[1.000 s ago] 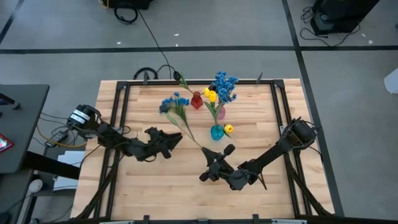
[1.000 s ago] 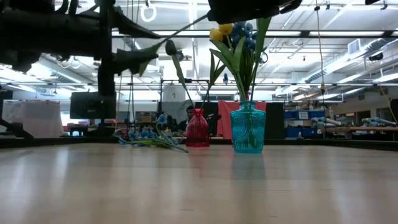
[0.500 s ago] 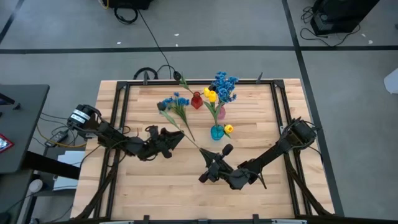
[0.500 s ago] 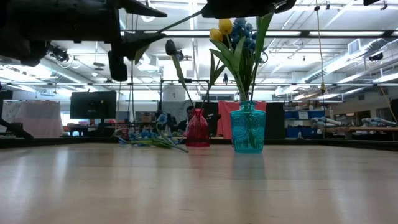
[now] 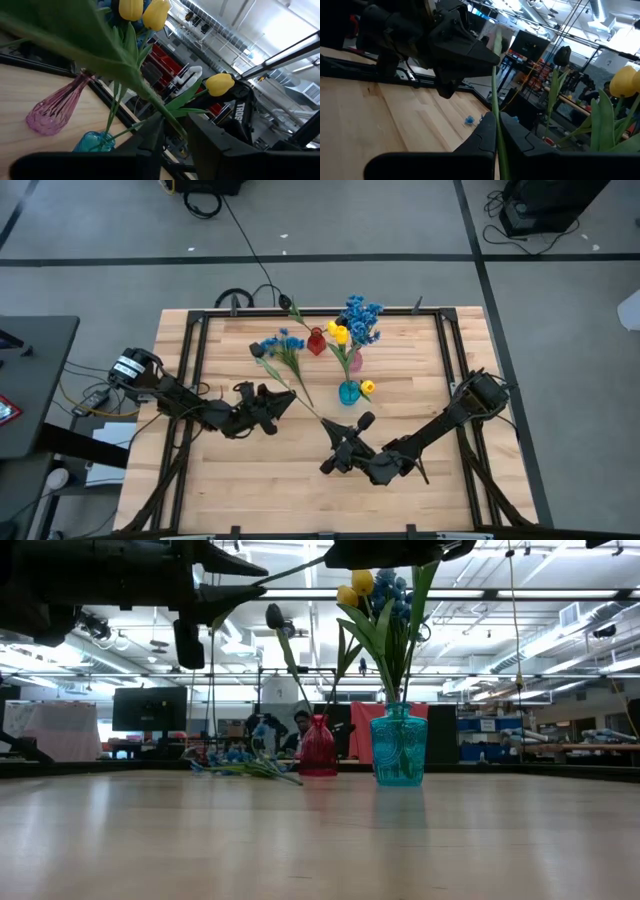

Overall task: Sort flowers into vase by color
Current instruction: Put the black flower into the red vase

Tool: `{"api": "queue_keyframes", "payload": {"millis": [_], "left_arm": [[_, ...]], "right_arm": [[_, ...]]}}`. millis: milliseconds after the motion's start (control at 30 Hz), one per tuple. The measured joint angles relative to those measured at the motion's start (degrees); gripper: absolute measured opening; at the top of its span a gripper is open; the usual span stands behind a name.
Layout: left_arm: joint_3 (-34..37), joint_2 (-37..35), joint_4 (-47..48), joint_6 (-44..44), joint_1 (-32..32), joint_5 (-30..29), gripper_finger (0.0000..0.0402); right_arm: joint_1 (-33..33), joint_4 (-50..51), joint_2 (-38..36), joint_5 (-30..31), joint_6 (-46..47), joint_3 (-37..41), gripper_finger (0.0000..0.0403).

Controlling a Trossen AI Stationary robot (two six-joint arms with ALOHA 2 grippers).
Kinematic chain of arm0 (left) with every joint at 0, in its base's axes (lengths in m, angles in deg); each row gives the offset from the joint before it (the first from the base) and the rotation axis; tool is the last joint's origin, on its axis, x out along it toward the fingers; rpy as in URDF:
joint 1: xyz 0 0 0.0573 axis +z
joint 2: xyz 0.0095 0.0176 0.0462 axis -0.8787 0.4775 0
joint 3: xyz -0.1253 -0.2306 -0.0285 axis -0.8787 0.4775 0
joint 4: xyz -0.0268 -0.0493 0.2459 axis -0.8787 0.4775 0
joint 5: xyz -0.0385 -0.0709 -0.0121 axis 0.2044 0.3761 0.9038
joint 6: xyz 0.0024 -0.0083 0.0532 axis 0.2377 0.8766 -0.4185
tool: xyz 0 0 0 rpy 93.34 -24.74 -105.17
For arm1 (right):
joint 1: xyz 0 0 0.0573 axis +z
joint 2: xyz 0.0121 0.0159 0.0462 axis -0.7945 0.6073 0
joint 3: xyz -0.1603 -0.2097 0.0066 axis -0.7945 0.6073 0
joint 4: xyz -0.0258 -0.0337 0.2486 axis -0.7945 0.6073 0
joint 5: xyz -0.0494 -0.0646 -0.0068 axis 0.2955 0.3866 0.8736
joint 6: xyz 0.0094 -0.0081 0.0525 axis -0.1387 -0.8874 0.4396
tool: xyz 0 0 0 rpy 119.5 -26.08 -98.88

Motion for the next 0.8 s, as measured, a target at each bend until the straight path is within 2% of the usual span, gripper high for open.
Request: {"api": "queue_keyframes", "payload": {"millis": [233, 400, 533, 667, 800], "left_arm": [[0.0, -0.03, -0.35, -2.83, 0.0, 0.02, 0.0016], [0.0, -0.07, -0.32, -3.02, 0.0, -0.2, 0.0008], [0.01, -0.02, 0.15, -3.3, 0.0, -0.39, 0.0009], [0.0, -0.02, 0.04, -3.29, 0.0, -0.42, 0.0009], [0.0, -0.02, 0.04, -3.7, 0.0, -0.04, 0.0009]], "right_arm": [[0.0, 0.25, 0.0, 0.04, 0.01, 0.0, 0.0017], [-0.02, 1.56, 0.0, -1.19, 0.02, 0.0, 0.0029], [0.14, 1.29, 0.0, -1.75, 0.02, 0.0, 0.0069], [0.51, -0.12, 0.0, -1.31, 0.24, 0.0, 0.0128], [1.16, -3.34, 0.0, 2.43, 0.61, 0.0, 0.0187]]}}
